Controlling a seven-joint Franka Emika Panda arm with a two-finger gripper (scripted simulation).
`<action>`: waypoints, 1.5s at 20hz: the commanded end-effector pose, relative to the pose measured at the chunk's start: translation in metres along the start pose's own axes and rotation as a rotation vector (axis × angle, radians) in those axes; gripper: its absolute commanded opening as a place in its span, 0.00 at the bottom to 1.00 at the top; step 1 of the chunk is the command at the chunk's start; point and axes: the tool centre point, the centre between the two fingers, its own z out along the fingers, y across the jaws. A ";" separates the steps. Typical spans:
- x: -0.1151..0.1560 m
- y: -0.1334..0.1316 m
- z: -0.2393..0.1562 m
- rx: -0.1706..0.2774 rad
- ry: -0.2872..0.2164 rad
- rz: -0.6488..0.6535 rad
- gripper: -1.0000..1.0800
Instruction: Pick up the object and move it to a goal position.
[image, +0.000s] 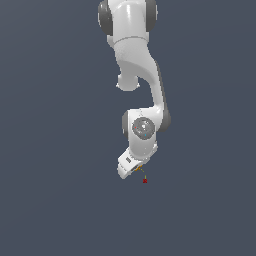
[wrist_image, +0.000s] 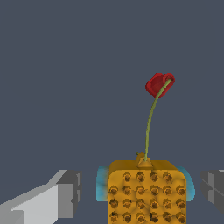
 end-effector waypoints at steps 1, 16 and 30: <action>0.000 0.000 0.008 -0.001 0.001 -0.001 0.96; 0.001 0.001 0.010 -0.001 0.000 0.000 0.00; -0.007 0.013 -0.053 -0.001 0.000 -0.001 0.00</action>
